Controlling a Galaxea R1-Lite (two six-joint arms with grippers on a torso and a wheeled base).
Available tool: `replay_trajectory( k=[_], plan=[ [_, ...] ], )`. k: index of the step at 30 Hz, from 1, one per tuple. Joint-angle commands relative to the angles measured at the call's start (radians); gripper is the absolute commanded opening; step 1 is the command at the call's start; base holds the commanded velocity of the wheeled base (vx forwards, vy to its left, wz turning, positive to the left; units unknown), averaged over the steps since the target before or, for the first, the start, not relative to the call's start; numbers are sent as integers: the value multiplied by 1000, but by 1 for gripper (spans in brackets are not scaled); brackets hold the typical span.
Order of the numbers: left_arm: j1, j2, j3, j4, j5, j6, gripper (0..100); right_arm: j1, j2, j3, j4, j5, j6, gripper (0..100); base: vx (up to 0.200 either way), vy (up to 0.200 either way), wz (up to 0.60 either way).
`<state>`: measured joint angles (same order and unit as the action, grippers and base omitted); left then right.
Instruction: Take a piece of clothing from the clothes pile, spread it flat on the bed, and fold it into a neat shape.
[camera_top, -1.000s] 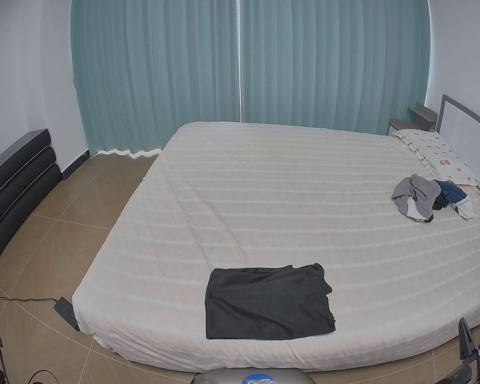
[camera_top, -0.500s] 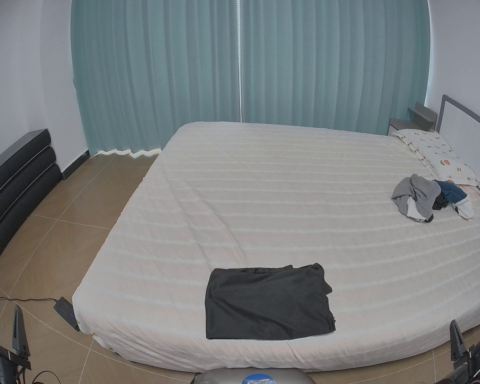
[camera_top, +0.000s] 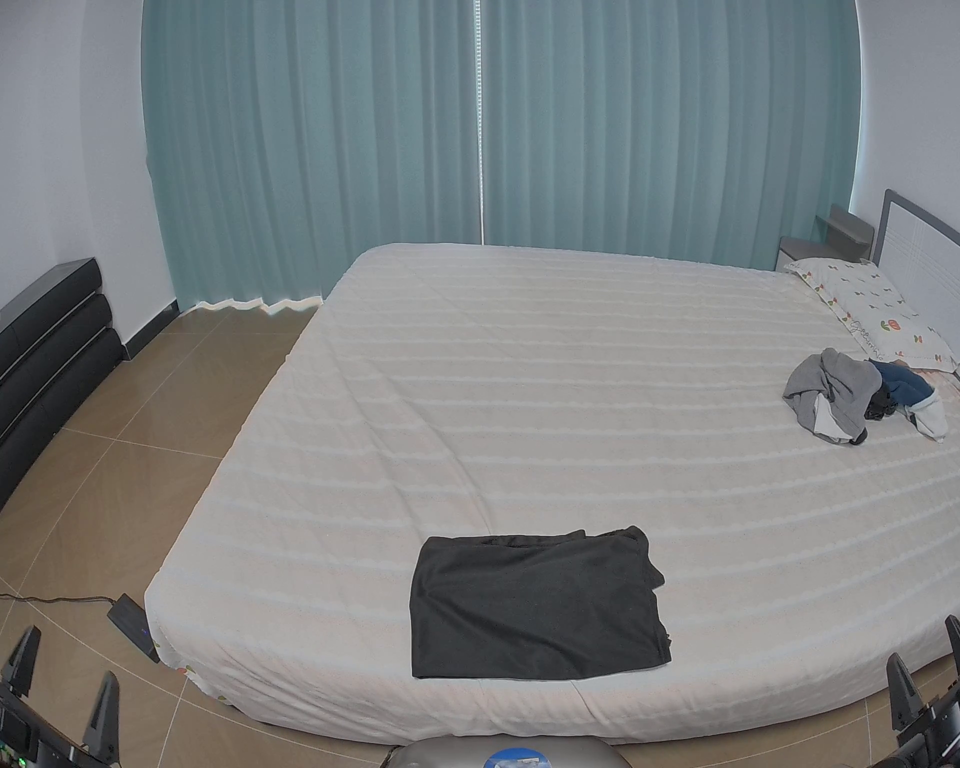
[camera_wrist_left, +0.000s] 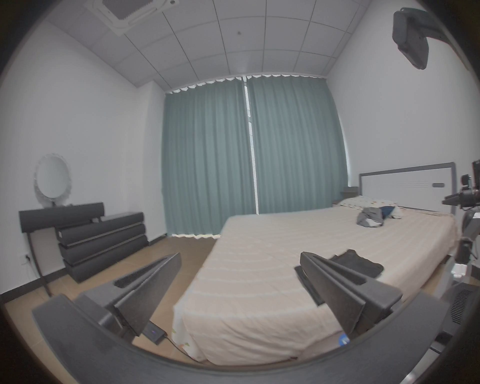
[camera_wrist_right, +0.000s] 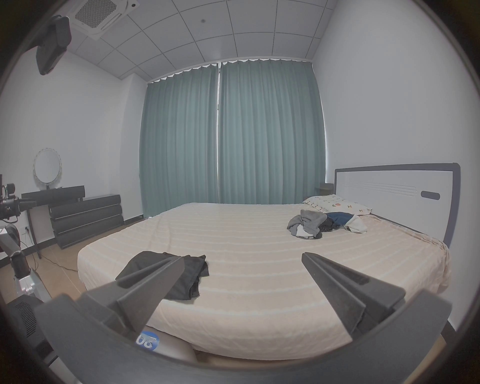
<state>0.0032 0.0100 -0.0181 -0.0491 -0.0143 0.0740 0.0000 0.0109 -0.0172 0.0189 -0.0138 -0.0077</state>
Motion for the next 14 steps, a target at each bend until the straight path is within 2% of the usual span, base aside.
replay_trajectory(
  k=[1,4,6,9,14],
  plan=[
    [0,-4,17,60,-58,-26,100,0,-9,16,-17,2,3,100,0,0,0],
    [0,-4,17,54,-59,-66,100,3,-9,17,-22,3,2,100,0,0,0],
    [0,-5,17,54,-52,-65,100,0,-8,17,-22,3,-2,100,0,0,0],
    [0,-7,18,51,2,-65,100,0,-9,17,-22,3,3,100,0,0,0],
    [0,-7,18,51,8,-68,100,0,-8,17,-22,8,-2,100,0,0,0]
  ],
)
